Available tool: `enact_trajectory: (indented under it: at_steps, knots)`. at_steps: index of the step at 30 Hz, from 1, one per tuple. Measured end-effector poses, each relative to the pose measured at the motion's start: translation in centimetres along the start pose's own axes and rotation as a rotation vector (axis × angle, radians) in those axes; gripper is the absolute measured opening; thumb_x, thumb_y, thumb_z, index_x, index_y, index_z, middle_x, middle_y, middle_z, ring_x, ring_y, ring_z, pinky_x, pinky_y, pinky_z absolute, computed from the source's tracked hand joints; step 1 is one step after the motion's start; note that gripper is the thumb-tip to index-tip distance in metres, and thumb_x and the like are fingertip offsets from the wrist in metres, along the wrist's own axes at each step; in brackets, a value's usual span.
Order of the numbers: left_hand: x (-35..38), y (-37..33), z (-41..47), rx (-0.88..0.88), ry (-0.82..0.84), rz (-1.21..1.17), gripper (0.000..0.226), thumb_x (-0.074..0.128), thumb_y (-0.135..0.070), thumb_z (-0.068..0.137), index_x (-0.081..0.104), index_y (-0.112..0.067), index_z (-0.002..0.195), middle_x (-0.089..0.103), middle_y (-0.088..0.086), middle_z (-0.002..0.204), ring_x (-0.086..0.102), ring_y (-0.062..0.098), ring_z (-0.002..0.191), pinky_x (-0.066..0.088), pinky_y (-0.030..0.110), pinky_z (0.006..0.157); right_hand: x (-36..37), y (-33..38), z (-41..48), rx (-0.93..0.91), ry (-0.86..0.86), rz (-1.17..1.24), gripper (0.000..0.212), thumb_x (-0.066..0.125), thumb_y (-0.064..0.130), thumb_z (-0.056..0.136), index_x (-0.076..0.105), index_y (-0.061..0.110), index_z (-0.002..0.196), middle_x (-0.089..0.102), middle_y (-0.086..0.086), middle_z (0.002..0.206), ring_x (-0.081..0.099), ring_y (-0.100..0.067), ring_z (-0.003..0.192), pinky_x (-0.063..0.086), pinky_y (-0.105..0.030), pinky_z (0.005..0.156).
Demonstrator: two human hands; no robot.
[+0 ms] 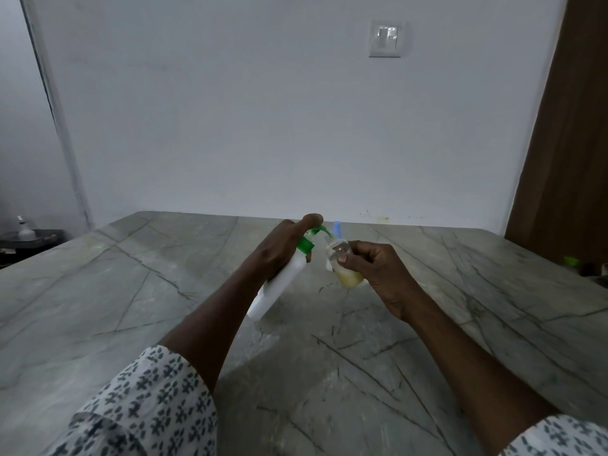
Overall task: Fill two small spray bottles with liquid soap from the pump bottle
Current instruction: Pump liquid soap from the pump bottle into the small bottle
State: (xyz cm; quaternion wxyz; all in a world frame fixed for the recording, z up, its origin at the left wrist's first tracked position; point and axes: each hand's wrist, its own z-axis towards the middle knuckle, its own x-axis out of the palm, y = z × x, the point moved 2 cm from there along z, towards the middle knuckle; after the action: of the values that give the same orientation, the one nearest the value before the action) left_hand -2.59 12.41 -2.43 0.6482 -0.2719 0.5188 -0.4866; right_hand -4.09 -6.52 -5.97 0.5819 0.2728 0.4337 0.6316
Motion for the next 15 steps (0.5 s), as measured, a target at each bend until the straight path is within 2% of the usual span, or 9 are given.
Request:
enact_trajectory:
  at_steps: [6,11,15]
  knots:
    - [-0.06,0.07,0.04,-0.009,-0.019,-0.041,0.045,0.045,-0.052,0.080,0.066,-0.013,0.082,0.066,0.012,0.072,0.059,0.021,0.062,0.046,0.031,0.066,0.34,0.01,-0.25,0.013,0.033,0.015,0.024,0.067,0.013,0.087,0.071,0.009,0.110,0.075,-0.001,0.099,0.071,-0.009,0.087,0.053,-0.017,0.075]
    - [0.07,0.25,0.23,-0.002,-0.034,0.001,0.062,0.044,-0.063,0.079,0.071,-0.008,0.089,0.067,0.007,0.069,0.061,0.013,0.057,0.047,0.028,0.063,0.07,-0.02,-0.16,0.003,0.002,0.013,0.028,0.067,0.009,0.087,0.069,0.003,0.114,0.074,-0.007,0.103,0.069,-0.005,0.085,0.051,-0.015,0.072]
    - [0.12,0.22,0.26,0.006,-0.043,0.019,0.065,0.043,-0.066,0.080,0.072,-0.008,0.088,0.068,0.007,0.068,0.060,0.011,0.053,0.047,0.026,0.063,-0.12,-0.11,-0.12,-0.005,-0.017,0.024,0.029,0.068,0.008,0.086,0.069,0.002,0.114,0.074,-0.010,0.103,0.069,-0.011,0.087,0.053,-0.018,0.075]
